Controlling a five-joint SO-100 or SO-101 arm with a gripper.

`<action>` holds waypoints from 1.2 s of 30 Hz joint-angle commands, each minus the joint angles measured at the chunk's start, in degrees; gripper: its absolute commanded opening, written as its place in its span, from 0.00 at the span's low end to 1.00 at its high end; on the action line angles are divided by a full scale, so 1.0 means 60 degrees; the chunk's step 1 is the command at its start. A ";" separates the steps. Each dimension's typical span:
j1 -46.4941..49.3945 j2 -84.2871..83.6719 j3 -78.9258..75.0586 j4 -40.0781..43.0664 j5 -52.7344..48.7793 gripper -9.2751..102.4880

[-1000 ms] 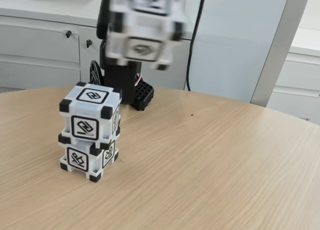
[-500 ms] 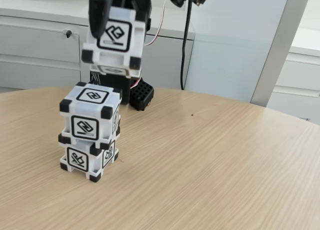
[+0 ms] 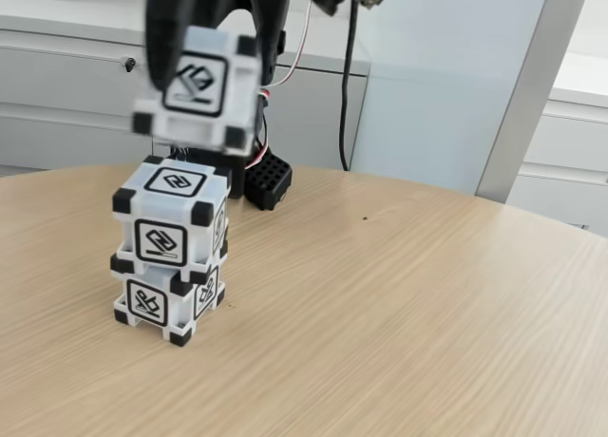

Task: Stack cubes from left to right.

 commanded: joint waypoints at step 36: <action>0.0264 -0.2036 -0.3354 0.0864 -0.0615 0.08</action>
